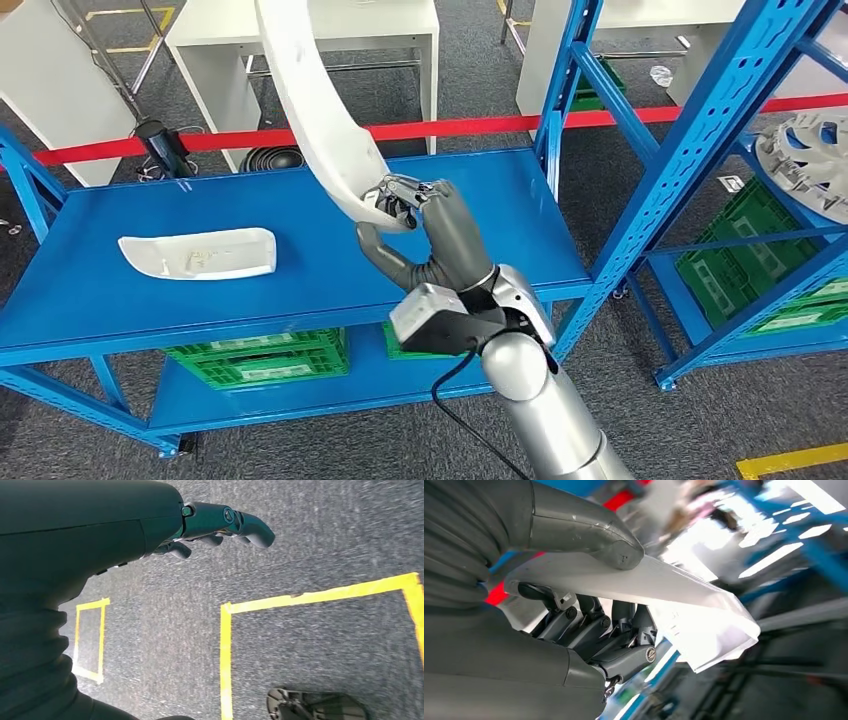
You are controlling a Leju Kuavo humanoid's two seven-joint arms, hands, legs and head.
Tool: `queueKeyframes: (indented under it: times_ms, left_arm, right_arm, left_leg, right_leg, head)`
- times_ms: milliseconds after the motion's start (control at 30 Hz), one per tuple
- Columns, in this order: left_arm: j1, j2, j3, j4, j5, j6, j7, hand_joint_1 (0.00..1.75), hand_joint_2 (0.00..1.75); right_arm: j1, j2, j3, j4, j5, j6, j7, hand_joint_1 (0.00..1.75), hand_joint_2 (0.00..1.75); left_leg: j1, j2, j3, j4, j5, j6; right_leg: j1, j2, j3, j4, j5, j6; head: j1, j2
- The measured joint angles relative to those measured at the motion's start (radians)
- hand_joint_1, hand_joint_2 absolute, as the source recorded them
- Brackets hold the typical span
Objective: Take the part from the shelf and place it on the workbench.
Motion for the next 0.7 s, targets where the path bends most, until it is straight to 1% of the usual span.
queueKeyframes:
  times_ms: [33, 100, 133, 167, 200, 233, 267, 300, 333, 367, 400, 467, 500, 533, 567, 600, 633, 667, 700]
  left_arm:
    - [0.001, 0.0, 0.0, 0.0, -0.004, 0.003, 0.004, 0.0, 1.75]
    - [0.006, 0.002, 0.0, 0.0, -0.015, 0.014, 0.01, 0.0, 1.75]
    - [0.008, 0.003, 0.0, 0.0, -0.019, 0.019, 0.014, 0.0, 1.75]
    - [0.011, 0.003, 0.0, 0.0, -0.022, 0.024, 0.017, 0.0, 1.75]
    - [0.013, 0.004, 0.0, 0.0, -0.026, 0.027, 0.019, 0.0, 1.75]
    - [0.013, 0.005, 0.0, 0.0, -0.029, 0.031, 0.021, 0.0, 1.75]
    - [0.013, 0.006, 0.0, 0.0, -0.032, 0.033, 0.022, 0.0, 1.75]
    - [0.013, 0.01, 0.0, -0.002, -0.033, 0.037, 0.023, 0.0, 1.75]
    - [0.013, 0.013, 0.0, -0.003, -0.033, 0.041, 0.022, 0.0, 1.75]
    - [0.012, 0.017, 0.0, -0.004, -0.033, 0.044, 0.02, 0.0, 1.75]
    - [0.011, 0.021, 0.0, -0.005, -0.032, 0.047, 0.018, 0.0, 1.75]
    - [0.011, 0.025, 0.0, -0.005, -0.032, 0.051, 0.014, 0.0, 1.75]
    - [0.011, 0.027, 0.0, -0.005, -0.029, 0.054, 0.012, 0.0, 1.75]
    - [0.011, 0.029, 0.0, -0.005, -0.025, 0.059, 0.007, 0.0, 1.75]
    - [0.009, 0.031, 0.001, -0.005, -0.019, 0.063, 0.0, 0.0, 1.75]
    - [0.007, 0.033, 0.002, -0.005, -0.011, 0.065, -0.008, 0.0, 1.75]
    - [0.003, 0.035, 0.003, -0.005, -0.005, 0.064, -0.017, 0.0, 1.75]
    - [-0.001, 0.038, 0.005, -0.006, -0.001, 0.058, -0.025, 0.0, 1.75]
    - [-0.004, 0.041, 0.006, -0.006, 0.0, 0.049, -0.03, 0.0, 1.75]
  right_arm:
    - [0.012, -0.002, -0.003, -0.023, -0.049, 0.03, -0.017, 1.75, 1.75]
    - [0.04, -0.008, -0.011, -0.064, -0.144, 0.094, -0.046, 1.75, 1.75]
    - [0.055, -0.012, -0.015, -0.082, -0.182, 0.124, -0.057, 1.75, 1.75]
    - [0.069, -0.015, -0.018, -0.097, -0.211, 0.148, -0.065, 1.75, 1.75]
    - [0.081, -0.016, -0.02, -0.112, -0.235, 0.171, -0.071, 1.75, 1.75]
    - [0.092, -0.017, -0.023, -0.125, -0.254, 0.192, -0.076, 1.75, 1.75]
    - [0.099, -0.018, -0.024, -0.136, -0.27, 0.212, -0.082, 1.75, 1.75]
    - [0.105, -0.018, -0.025, -0.147, -0.283, 0.231, -0.088, 1.75, 1.75]
    - [0.11, -0.018, -0.025, -0.157, -0.294, 0.248, -0.095, 1.75, 1.75]
    - [0.115, -0.019, -0.026, -0.164, -0.301, 0.263, -0.102, 1.75, 1.75]
    - [0.119, -0.019, -0.027, -0.17, -0.305, 0.275, -0.109, 1.75, 1.75]
    - [0.123, -0.02, -0.028, -0.176, -0.31, 0.29, -0.117, 1.75, 1.75]
    - [0.124, -0.02, -0.028, -0.178, -0.311, 0.294, -0.12, 1.75, 1.75]
    - [0.125, -0.02, -0.028, -0.178, -0.313, 0.299, -0.124, 1.75, 1.75]
    - [0.125, -0.019, -0.028, -0.178, -0.314, 0.302, -0.128, 1.75, 1.75]
    - [0.124, -0.017, -0.028, -0.178, -0.315, 0.304, -0.131, 1.75, 1.75]
    - [0.125, -0.014, -0.028, -0.178, -0.316, 0.303, -0.133, 1.75, 1.75]
    - [0.125, -0.01, -0.028, -0.178, -0.315, 0.298, -0.134, 1.75, 1.75]
    - [0.126, -0.005, -0.028, -0.178, -0.311, 0.289, -0.134, 1.75, 1.75]
  left_leg:
    - [0.004, 0.002, -0.001, -0.006, 0.008, 0.003]
    - [0.004, 0.003, -0.016, -0.002, 0.016, 0.005]
    - [0.005, 0.003, -0.026, 0.003, 0.019, 0.003]
    - [0.007, 0.003, -0.036, 0.009, 0.021, 0.001]
    - [0.009, 0.003, -0.046, 0.017, 0.023, -0.003]
    - [0.013, 0.003, -0.058, 0.026, 0.025, -0.007]
    - [0.018, 0.003, -0.07, 0.036, 0.026, -0.013]
    - [0.021, 0.001, -0.08, 0.045, 0.028, -0.021]
    - [0.022, -0.001, -0.087, 0.052, 0.03, -0.03]
    - [0.022, -0.004, -0.091, 0.056, 0.033, -0.04]
    - [0.022, -0.007, -0.093, 0.056, 0.037, -0.049]
    - [0.023, -0.009, -0.099, 0.056, 0.043, -0.065]
    - [0.025, -0.008, -0.107, 0.067, 0.026, -0.071]
    - [0.025, -0.008, -0.118, 0.095, -0.007, -0.074]
    - [0.025, -0.007, -0.133, 0.143, -0.054, -0.075]
    - [0.023, -0.006, -0.149, 0.204, -0.104, -0.076]
    - [0.021, -0.007, -0.16, 0.266, -0.14, -0.076]
    - [0.019, -0.006, -0.162, 0.311, -0.155, -0.073]
    - [0.017, -0.006, -0.151, 0.328, -0.148, -0.068]
  right_leg:
    - [-0.001, 0.003, -0.014, 0.04, -0.036, 0.004]
    - [-0.007, 0.006, -0.055, 0.173, -0.123, 0.012]
    - [-0.011, 0.007, -0.07, 0.232, -0.152, 0.016]
    - [-0.015, 0.007, -0.072, 0.263, -0.165, 0.02]
    - [-0.018, 0.007, -0.053, 0.253, -0.159, 0.023]
    - [-0.023, 0.006, -0.014, 0.205, -0.141, 0.028]
    - [-0.027, 0.006, 0.031, 0.133, -0.128, 0.033]
    - [-0.027, 0.008, 0.069, 0.077, -0.114, 0.036]
    - [-0.026, 0.011, 0.091, 0.04, -0.106, 0.033]
    - [-0.024, 0.013, 0.096, 0.026, -0.106, 0.025]
    - [-0.021, 0.016, 0.091, 0.033, -0.1, 0.014]
    - [-0.021, 0.014, 0.079, 0.03, -0.093, -0.01]
    - [-0.022, 0.013, 0.07, 0.028, -0.084, -0.02]
    - [-0.022, 0.012, 0.06, 0.027, -0.074, -0.028]
    - [-0.022, 0.011, 0.049, 0.026, -0.063, -0.034]
    - [-0.019, 0.011, 0.036, 0.026, -0.053, -0.037]
    - [-0.016, 0.01, 0.023, 0.026, -0.042, -0.039]
    - [-0.012, 0.009, 0.009, 0.026, -0.031, -0.04]
    - [-0.008, 0.007, -0.005, 0.026, -0.02, -0.041]
  head:
    - [0.0, 0.0]
    - [0.001, 0.0]
    - [0.001, 0.0]
    - [0.001, 0.0]
    - [0.001, 0.0]
    - [0.001, 0.0]
    - [0.001, 0.0]
    - [0.001, 0.0]
    - [0.002, 0.0]
    - [0.002, 0.0]
    - [0.002, 0.0]
    - [0.002, 0.0]
    - [0.002, 0.0]
    - [0.001, 0.0]
    - [0.0, 0.0]
    - [0.0, 0.0]
    - [-0.001, 0.0]
    - [-0.001, 0.0]
    - [-0.001, 0.0]
